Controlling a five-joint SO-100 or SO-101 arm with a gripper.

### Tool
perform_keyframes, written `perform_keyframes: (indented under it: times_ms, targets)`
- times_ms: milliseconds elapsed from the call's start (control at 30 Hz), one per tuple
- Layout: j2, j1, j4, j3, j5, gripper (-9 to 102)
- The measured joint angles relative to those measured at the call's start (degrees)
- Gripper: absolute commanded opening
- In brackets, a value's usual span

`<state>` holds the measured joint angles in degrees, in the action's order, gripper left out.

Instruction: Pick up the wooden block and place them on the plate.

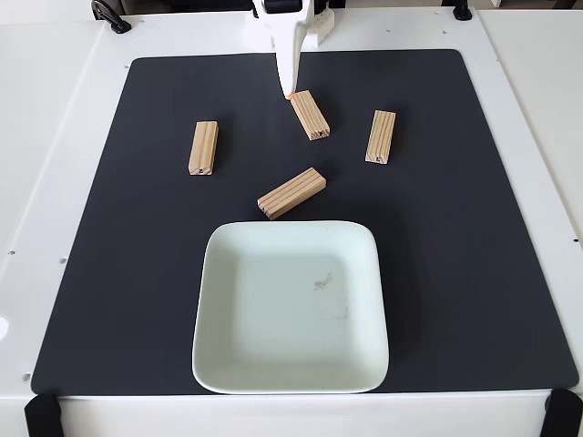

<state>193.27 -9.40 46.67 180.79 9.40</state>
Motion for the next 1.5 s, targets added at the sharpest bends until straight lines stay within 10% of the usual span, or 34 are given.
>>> perform_keyframes:
  times_ms: [1500]
  targets:
    - [0.00,-1.05,0.00,0.00,0.00,0]
